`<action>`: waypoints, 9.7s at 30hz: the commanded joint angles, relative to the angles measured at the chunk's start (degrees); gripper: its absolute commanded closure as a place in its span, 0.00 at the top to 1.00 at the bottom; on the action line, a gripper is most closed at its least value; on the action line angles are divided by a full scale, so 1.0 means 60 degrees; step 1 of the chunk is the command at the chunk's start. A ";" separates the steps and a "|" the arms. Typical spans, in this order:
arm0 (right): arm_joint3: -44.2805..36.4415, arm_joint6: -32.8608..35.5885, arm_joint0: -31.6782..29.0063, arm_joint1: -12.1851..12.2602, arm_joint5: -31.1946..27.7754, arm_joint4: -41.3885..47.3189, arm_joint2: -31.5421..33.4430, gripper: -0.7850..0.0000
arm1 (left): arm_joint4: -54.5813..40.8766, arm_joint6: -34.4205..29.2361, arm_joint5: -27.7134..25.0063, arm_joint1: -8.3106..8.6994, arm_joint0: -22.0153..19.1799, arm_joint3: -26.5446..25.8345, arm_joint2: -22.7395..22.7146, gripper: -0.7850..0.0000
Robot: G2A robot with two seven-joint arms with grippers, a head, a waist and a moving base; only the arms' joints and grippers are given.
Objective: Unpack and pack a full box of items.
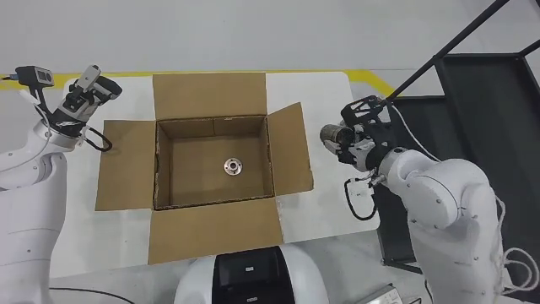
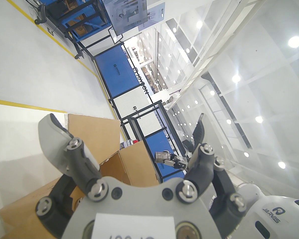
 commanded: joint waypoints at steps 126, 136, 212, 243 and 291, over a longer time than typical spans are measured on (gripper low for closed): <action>0.3354 -0.7927 -0.2707 -0.1077 -0.4175 0.0869 0.2059 1.00 | 0.0000 0.0000 0.0000 0.0000 0.0000 0.0000 0.0000 1.00; 0.5498 -1.0297 -0.1952 -0.1013 -0.3885 -0.1258 0.1617 1.00 | 0.0000 0.0000 0.0000 0.0000 0.0000 0.0000 0.0000 1.00; 0.5054 -1.3526 -0.1249 -0.0842 -0.3888 0.0816 0.0633 0.00 | 0.0000 0.0000 0.0000 0.0000 0.0000 0.0000 0.0000 1.00; 0.5864 -0.7322 0.1985 -0.1290 -0.0999 0.5194 -0.4613 0.00 | 0.0000 0.0000 0.0000 0.0000 0.0000 0.0000 0.0000 1.00; 1.2540 -0.5162 0.7718 -0.3440 0.1722 0.8839 -0.9271 0.00 | 0.0000 0.0000 0.0000 0.0000 0.0000 0.0000 0.0000 1.00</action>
